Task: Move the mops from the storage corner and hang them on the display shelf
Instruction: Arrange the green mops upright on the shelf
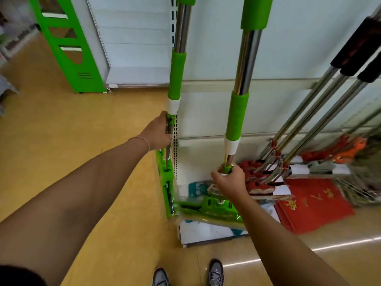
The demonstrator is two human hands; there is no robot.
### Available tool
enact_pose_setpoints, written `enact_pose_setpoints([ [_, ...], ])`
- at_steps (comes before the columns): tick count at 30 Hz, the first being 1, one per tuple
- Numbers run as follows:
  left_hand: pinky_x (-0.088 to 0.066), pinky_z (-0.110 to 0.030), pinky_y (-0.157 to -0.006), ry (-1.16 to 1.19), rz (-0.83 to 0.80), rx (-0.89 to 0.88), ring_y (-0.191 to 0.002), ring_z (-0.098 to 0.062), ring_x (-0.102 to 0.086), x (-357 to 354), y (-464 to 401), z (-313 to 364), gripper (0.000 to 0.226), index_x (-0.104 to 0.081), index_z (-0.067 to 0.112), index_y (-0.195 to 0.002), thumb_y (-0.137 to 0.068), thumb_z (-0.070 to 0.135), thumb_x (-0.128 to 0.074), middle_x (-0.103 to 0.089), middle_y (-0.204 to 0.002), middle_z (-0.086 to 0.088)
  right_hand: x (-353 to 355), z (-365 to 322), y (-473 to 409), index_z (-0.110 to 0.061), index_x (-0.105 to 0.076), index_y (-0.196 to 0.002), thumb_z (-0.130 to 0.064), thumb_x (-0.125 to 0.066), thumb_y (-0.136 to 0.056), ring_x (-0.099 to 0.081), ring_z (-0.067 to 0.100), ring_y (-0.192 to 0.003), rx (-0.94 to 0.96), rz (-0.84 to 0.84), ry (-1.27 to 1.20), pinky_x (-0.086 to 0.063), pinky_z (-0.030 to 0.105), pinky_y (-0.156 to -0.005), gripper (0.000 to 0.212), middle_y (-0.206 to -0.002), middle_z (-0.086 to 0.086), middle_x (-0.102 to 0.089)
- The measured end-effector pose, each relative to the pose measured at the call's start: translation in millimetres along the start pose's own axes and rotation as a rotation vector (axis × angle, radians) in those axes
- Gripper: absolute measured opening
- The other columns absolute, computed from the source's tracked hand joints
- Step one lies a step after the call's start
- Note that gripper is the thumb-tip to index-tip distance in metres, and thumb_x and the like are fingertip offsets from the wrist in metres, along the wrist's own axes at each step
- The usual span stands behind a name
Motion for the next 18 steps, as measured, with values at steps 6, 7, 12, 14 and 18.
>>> enact_pose_setpoints([
  [6,-0.048,-0.038,-0.079,-0.048,-0.018,0.039,-0.092,-0.03,-0.056,-2.2,3.4,-2.5,0.052,-0.036,0.01,-0.129,-0.086,0.011,-0.065,-0.05,-0.107,-0.009,6.2,11.7,31.4,-0.014,-0.054,-0.076,-0.008,-0.072,-0.081,-0.053,0.015,-0.064,-0.028,-0.01,0.014,-0.043,0.026,-0.061,0.02,-0.072,0.007,-0.057],
  [7,-0.049,-0.039,-0.079,-0.049,-0.012,0.052,-0.093,-0.031,-0.057,-1.9,3.8,-3.2,0.052,-0.036,0.01,-0.129,-0.086,0.01,-0.065,-0.05,-0.106,-0.01,8.9,14.0,35.2,-0.016,-0.053,-0.075,-0.008,-0.071,-0.082,-0.053,0.016,-0.065,-0.028,-0.012,0.017,-0.044,0.026,-0.06,0.021,-0.073,0.009,-0.057],
  [12,-0.047,-0.038,-0.074,-0.073,0.024,0.103,-0.091,-0.033,-0.058,-0.3,6.1,-2.9,0.05,-0.036,0.008,-0.127,-0.086,0.009,-0.065,-0.051,-0.104,-0.012,22.4,22.3,42.2,-0.018,-0.054,-0.077,-0.008,-0.071,-0.084,-0.058,0.02,-0.071,-0.016,-0.024,0.022,-0.047,0.02,-0.062,0.021,-0.084,0.02,-0.066],
  [14,-0.044,-0.037,-0.069,-0.086,0.033,0.124,-0.088,-0.033,-0.058,-2.1,6.9,-2.4,0.049,-0.036,0.007,-0.125,-0.085,0.009,-0.065,-0.051,-0.102,-0.013,27.3,25.4,41.7,-0.015,-0.056,-0.077,-0.01,-0.071,-0.084,-0.058,0.021,-0.07,-0.011,-0.033,0.026,-0.048,0.023,-0.062,0.017,-0.082,0.021,-0.065],
  [18,-0.045,-0.038,-0.066,-0.106,0.054,0.166,-0.084,-0.033,-0.058,-3.8,8.0,-4.2,0.046,-0.036,0.008,-0.121,-0.084,0.008,-0.064,-0.052,-0.098,-0.013,36.9,28.8,44.5,-0.011,-0.057,-0.076,-0.014,-0.072,-0.084,-0.058,0.02,-0.066,0.005,-0.061,0.067,-0.046,0.023,-0.058,0.017,-0.072,0.013,-0.061],
])
Point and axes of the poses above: each hand's wrist, its own y-axis away from the middle knuckle, its own x-axis out of the back of the hand, z = x × y, the point moved 10 cm from there along -y, towards the middle knuckle
